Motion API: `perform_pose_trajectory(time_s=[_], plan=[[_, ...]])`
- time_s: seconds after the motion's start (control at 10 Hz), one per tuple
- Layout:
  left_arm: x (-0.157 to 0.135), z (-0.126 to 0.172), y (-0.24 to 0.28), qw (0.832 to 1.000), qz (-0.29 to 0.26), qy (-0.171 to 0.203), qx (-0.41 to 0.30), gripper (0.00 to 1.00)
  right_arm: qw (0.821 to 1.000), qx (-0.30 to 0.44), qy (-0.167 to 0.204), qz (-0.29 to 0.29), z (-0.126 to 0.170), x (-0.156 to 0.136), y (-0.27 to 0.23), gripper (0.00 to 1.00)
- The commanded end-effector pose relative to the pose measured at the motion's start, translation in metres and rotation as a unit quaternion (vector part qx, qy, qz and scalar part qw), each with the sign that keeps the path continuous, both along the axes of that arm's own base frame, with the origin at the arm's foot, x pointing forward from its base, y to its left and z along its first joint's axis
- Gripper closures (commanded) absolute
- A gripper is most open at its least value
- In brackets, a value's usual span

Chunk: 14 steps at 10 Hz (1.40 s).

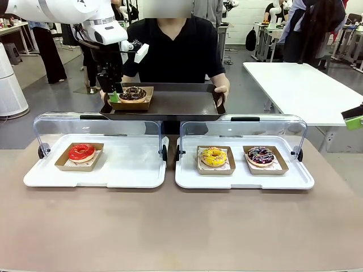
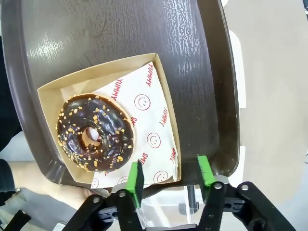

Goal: Provide the desired donut to the person.
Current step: Place the picked Paper togo box onto the Handle tray extended by the person.

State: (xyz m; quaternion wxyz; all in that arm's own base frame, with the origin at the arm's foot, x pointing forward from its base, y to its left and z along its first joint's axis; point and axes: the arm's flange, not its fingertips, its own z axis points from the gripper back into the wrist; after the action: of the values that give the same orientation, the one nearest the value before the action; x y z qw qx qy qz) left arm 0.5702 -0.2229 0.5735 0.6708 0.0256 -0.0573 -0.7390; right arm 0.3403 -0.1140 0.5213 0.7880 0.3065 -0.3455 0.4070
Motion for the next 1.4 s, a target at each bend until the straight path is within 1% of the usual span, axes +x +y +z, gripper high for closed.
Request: perform_pose_trajectory(time_s=[0.0,0.3,0.4,0.5,0.7,0.8,0.9,1.0,1.1,1.3], plan=[[0.003,0.004,0.003,1.0,-0.007,0.009,-0.007,0.0,1.0,0.014,-0.01,0.005,0.0,0.003,0.0,0.0],[0.003,0.006,0.003,1.0,-0.007,0.013,-0.008,0.0,1.0,0.014,-0.01,0.005,0.0,0.003,0.0,0.0],[-0.001,0.007,0.002,1.0,0.003,0.015,-0.017,0.0,1.0,0.014,-0.01,0.005,0.0,0.003,0.0,0.0],[-0.016,0.012,0.008,0.998,0.024,0.029,-0.042,0.0,1.0,0.014,-0.01,0.005,0.0,0.003,0.0,0.0],[-0.061,0.023,0.041,0.995,0.019,0.03,-0.096,0.0,1.0,0.014,-0.01,0.005,0.0,0.003,0.0,0.0],[-0.093,0.019,0.065,0.993,0.007,0.019,-0.116,0.0,1.0,0.014,-0.01,0.005,0.0,0.003,0.0,0.0],[-0.122,0.009,0.086,0.992,-0.001,0.012,-0.129,0.0,1.0,0.014,-0.01,0.005,0.0,0.003,0.0,0.0],[-0.141,-0.003,0.105,0.992,-0.001,0.02,-0.126,0.0,1.0,0.014,-0.01,0.005,0.0,0.003,0.0,0.0],[-0.152,-0.014,0.123,0.993,0.004,0.021,-0.118,0.0,1.0,0.014,-0.01,0.005,0.0,0.003,0.0,0.0],[-0.167,-0.039,0.164,0.991,0.035,0.014,-0.132,0.0,1.0,0.014,-0.01,0.005,0.0,0.003,0.0,0.0]])
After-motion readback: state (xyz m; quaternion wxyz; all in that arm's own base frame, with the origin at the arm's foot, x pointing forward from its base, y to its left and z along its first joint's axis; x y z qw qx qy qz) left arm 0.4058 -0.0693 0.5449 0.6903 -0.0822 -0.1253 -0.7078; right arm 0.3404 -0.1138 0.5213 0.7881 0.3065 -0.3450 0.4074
